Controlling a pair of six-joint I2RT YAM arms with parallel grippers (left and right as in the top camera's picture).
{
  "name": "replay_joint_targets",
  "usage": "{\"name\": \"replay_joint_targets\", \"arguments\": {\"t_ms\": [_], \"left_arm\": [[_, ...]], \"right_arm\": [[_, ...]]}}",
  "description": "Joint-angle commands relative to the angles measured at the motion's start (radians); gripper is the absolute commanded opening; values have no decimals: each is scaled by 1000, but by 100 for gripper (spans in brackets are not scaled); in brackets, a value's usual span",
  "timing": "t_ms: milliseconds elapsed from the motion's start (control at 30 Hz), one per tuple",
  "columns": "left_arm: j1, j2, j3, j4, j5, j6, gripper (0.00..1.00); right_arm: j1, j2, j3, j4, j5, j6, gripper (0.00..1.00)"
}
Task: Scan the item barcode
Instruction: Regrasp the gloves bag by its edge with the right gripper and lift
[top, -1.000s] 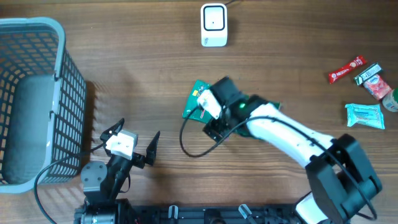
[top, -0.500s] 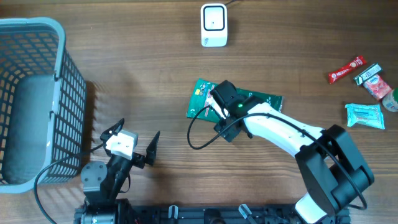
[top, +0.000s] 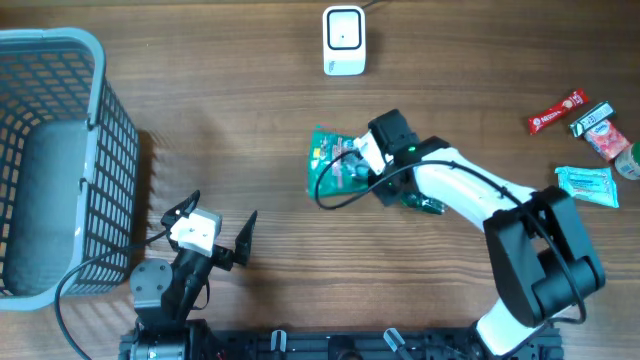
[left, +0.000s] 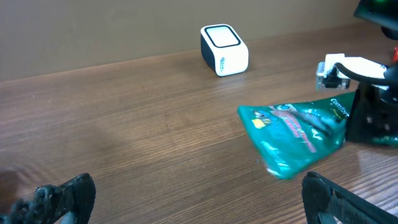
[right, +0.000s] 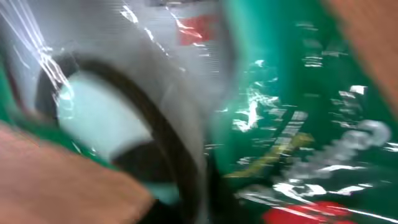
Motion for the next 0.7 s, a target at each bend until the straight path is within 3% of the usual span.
{"name": "replay_joint_targets", "arguments": {"t_ms": [0,67,300,400,533,667], "left_arm": [[2,-4,-5,3,12,-9,100],[2,-4,-5,3,12,-9,100],[2,-4,-5,3,12,-9,100],[2,-4,-5,3,12,-9,100],[2,-4,-5,3,12,-9,100],[2,-4,-5,3,12,-9,100]], "right_arm": [[0,195,-72,-111,-35,36,5],[0,181,8,-202,-119,52,4],[0,70,410,-685,-781,155,4],[0,28,472,-823,-1044,157,5],[0,6,473,-861,-1418,235,4],[0,7,473,-803,-1389,523,4]]}}
